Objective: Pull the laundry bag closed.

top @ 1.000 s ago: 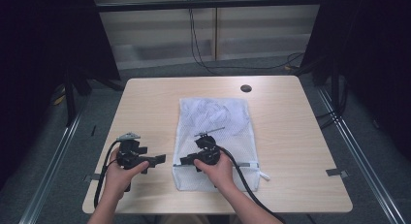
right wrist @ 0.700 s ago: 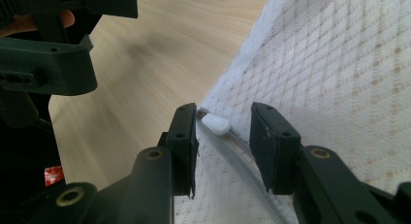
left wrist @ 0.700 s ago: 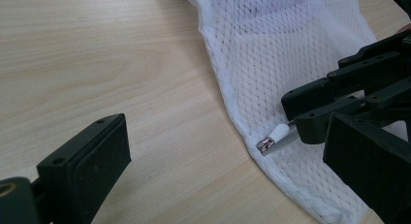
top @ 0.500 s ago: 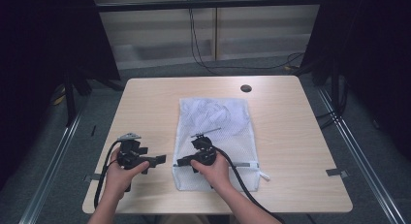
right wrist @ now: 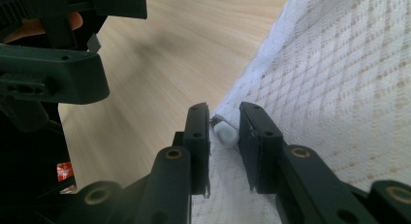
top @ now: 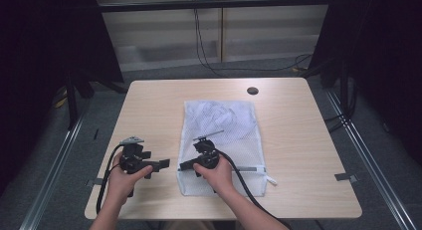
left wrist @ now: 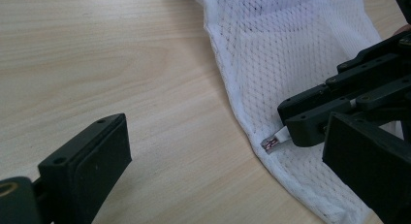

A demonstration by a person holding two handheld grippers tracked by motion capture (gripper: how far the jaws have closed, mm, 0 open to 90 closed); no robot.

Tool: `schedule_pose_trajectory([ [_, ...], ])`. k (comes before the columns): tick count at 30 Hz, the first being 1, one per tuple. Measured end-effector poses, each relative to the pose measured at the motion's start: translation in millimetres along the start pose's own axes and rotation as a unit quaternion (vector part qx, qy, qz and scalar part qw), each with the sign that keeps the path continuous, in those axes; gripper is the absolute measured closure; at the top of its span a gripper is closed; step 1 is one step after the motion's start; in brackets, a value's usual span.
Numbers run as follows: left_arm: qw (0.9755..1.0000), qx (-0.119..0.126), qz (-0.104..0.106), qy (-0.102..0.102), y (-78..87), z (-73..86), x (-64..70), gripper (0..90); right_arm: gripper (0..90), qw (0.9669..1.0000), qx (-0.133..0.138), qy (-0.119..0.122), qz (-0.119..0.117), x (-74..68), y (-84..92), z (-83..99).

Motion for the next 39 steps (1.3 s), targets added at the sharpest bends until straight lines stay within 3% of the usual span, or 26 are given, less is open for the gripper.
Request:
schedule_pose_trajectory([
  [8,1.0000,-0.003,-0.001,-0.001,0.8,0.6,-1.0,3.0,76.8,1.0000,0.001,-0.005,-0.008,-2.0,-2.2,-0.9],
  [20,1.0000,-0.001,-0.002,0.002,1.4,0.9,-0.9,3.1,82.7,0.9999,-0.008,-0.006,0.007,-1.8,-9.9,1.1],
  [39,0.9998,-0.009,0.019,-0.001,-2.8,3.3,3.9,3.1,86.6,0.9999,-0.005,-0.010,-0.009,-6.1,1.1,-0.7],
])
Point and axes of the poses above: each handheld gripper's, and its own axes: y roughly backward along the jaws, z roughly out of its underside, x roughly to its right, the point moved 4 cm from there along -y, roughly forward along the jaws, and after that the axes turned 14 degrees about -y, right-handed, at the moved point
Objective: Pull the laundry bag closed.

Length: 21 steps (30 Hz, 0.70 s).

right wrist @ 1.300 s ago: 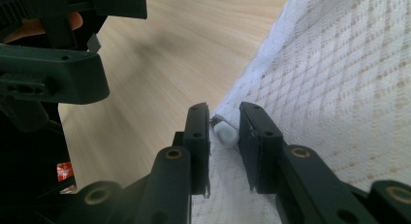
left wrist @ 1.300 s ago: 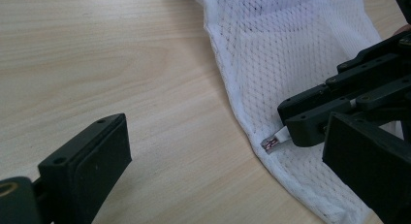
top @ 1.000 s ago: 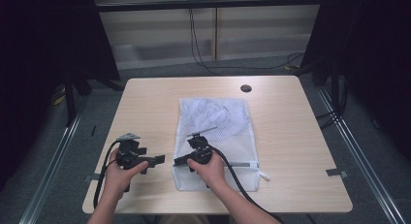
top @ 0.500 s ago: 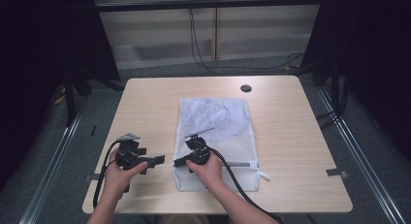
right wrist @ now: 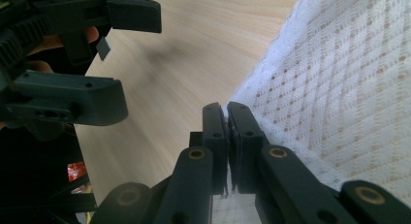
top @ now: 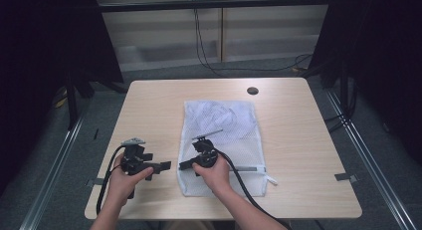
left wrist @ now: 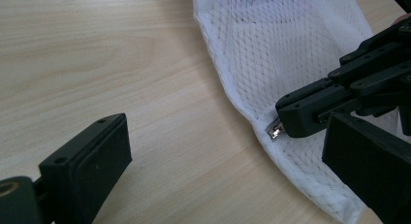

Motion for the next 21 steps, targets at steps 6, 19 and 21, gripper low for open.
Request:
schedule_pose_trajectory([
  [6,0.9997,-0.007,0.024,-0.004,-5.8,1.4,5.4,2.0,86.6,1.0000,0.003,-0.004,-0.002,0.0,4.9,-1.7],
  [19,0.9986,-0.009,0.051,0.007,-15.8,1.7,12.1,2.1,86.6,0.9998,0.016,-0.009,-0.012,-2.0,14.0,-5.1],
  [21,0.9983,-0.006,0.056,0.010,-16.5,1.1,13.5,2.8,86.6,0.9997,0.015,-0.012,-0.013,-2.6,14.9,-5.2],
])
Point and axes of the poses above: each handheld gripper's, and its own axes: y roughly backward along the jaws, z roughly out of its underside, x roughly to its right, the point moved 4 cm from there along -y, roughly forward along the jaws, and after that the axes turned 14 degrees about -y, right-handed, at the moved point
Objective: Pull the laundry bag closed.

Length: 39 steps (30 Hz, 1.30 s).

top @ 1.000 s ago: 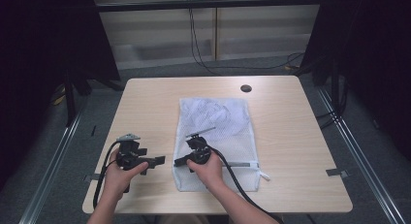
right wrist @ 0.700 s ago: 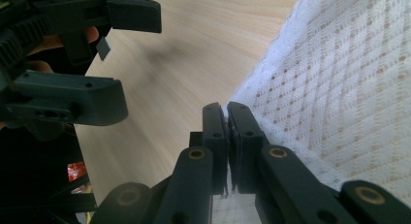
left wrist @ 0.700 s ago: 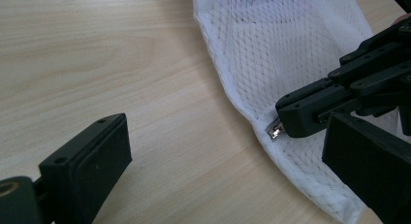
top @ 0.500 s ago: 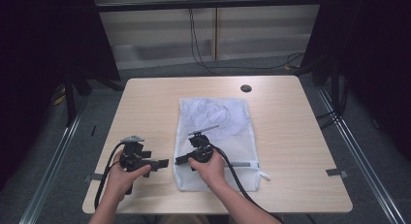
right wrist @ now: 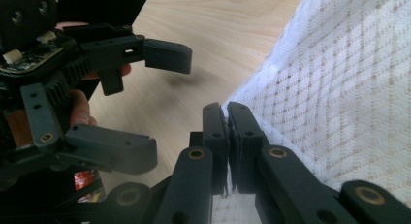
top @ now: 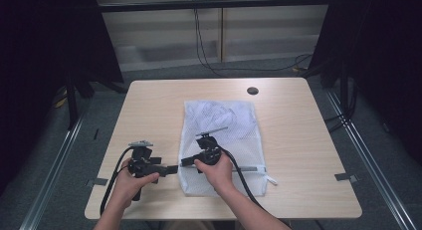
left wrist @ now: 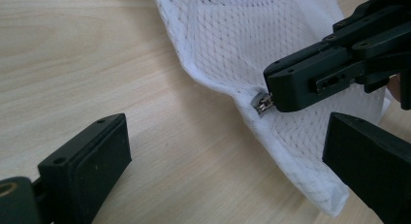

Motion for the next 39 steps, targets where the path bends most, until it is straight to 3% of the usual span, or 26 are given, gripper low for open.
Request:
schedule_pose_trajectory([
  [19,0.9991,-0.013,0.039,0.001,-19.8,0.6,12.4,12.4,86.7,0.9999,0.005,0.005,-0.013,-4.8,8.0,-2.4],
  [30,0.9979,0.000,0.065,-0.002,-26.9,-1.5,18.3,29.6,86.6,0.9999,0.006,0.001,-0.015,-6.2,10.3,-3.0],
  [39,0.9978,-0.001,0.067,0.000,-30.5,-1.2,18.7,34.1,86.6,0.9998,0.005,0.002,-0.020,-6.7,10.6,-2.4],
])
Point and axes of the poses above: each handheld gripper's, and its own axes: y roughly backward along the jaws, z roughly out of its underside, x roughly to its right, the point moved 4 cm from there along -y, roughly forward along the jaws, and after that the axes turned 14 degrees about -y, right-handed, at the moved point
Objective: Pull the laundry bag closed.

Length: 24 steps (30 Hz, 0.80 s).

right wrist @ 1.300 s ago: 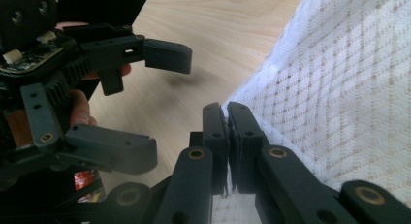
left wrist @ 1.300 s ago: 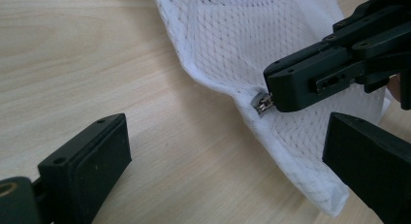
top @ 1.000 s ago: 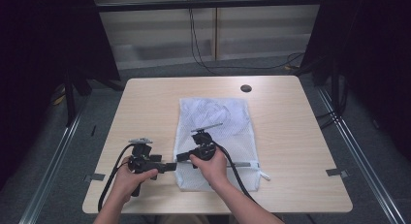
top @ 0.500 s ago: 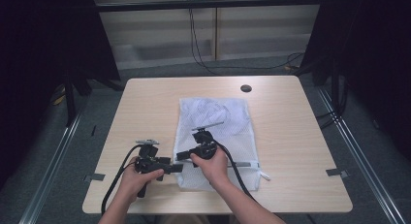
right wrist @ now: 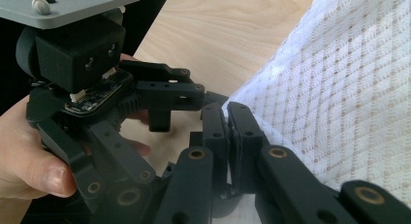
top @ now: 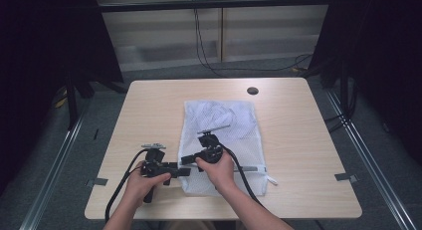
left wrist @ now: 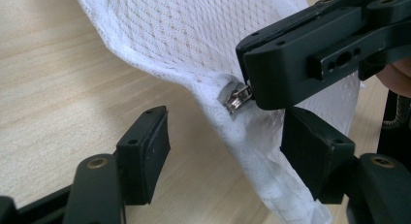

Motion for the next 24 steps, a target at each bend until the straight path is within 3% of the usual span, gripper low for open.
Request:
schedule_pose_trajectory([
  [2,1.0000,0.001,-0.001,0.000,-0.3,-0.1,-0.3,34.6,86.7,1.0000,0.000,0.002,0.000,0.1,-0.1,0.1],
  [4,0.9997,0.007,0.013,0.017,-2.4,-0.7,1.6,37.1,86.6,1.0000,0.001,0.000,-0.002,0.0,-0.5,0.0],
  [9,0.9995,0.002,0.020,0.024,-3.8,-1.3,1.7,44.4,86.6,1.0000,0.001,-0.001,-0.002,-0.2,-0.1,-0.1],
  [24,0.9989,-0.010,0.029,0.036,-5.3,-2.3,2.8,78.5,86.6,1.0000,0.007,0.003,0.000,-0.5,3.8,-0.4],
])
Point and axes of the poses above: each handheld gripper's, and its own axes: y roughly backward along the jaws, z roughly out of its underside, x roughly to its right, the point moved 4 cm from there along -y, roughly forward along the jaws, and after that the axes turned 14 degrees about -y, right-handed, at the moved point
